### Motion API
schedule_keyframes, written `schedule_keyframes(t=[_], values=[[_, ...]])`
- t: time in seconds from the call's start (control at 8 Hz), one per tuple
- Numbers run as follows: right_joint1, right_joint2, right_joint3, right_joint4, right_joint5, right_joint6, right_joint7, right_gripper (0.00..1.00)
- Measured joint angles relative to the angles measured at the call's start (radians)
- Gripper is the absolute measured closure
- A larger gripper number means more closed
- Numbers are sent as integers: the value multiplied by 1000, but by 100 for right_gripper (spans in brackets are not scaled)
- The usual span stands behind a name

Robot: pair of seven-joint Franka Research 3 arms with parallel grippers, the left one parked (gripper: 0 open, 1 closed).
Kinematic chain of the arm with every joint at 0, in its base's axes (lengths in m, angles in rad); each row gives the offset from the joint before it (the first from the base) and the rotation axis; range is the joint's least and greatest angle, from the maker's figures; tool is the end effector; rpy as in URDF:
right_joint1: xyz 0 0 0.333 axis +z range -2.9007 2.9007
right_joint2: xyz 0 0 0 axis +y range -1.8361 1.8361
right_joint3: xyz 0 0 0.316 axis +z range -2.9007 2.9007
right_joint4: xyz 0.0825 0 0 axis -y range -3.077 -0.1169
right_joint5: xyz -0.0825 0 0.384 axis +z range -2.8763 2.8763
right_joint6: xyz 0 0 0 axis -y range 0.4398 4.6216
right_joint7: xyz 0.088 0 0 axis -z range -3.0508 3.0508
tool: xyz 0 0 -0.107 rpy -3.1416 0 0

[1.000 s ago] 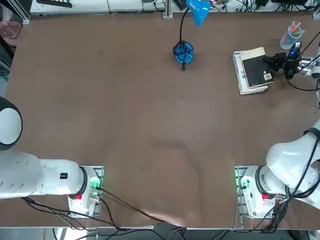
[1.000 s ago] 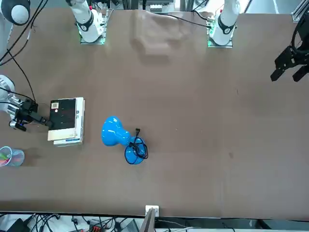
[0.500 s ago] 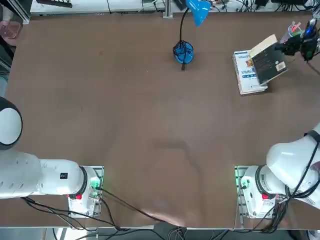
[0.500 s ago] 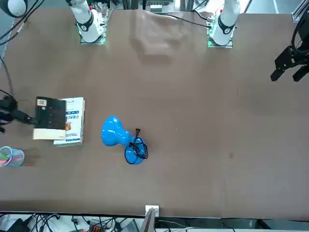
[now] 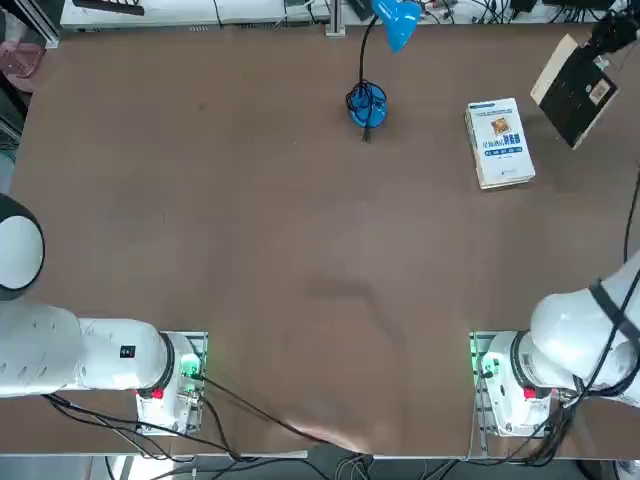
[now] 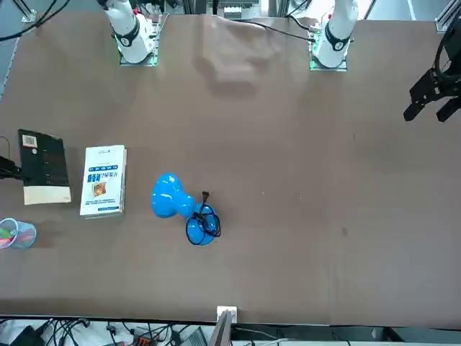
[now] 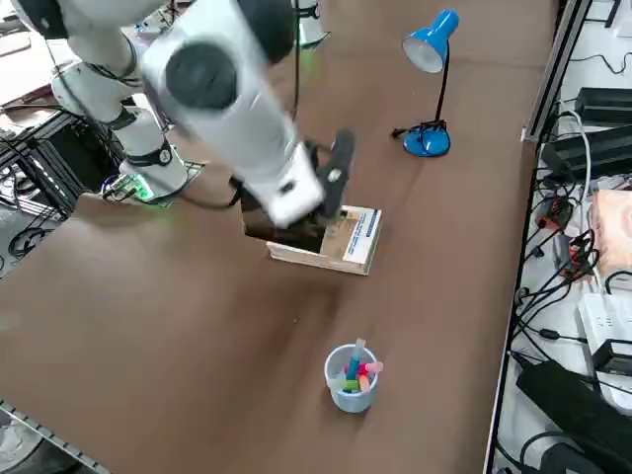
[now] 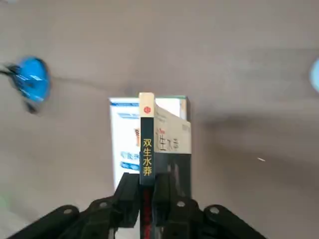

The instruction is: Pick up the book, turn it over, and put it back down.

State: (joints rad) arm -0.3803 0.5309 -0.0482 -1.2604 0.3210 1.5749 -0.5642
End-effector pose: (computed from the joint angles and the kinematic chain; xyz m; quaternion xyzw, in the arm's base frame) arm 0.6425 -0.2486 0.4417 -0.9821 -0.0508 0.0240 0.1796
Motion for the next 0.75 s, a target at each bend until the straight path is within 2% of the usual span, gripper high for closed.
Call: schedule_keyframes(t=[0.38, 0.5, 0.75], values=[[199, -34, 4, -11, -378, 70, 87, 88], [263, -46, 5, -45, -506, 108, 113, 88], [405, -94, 9, -183, -780, 187, 276, 88]])
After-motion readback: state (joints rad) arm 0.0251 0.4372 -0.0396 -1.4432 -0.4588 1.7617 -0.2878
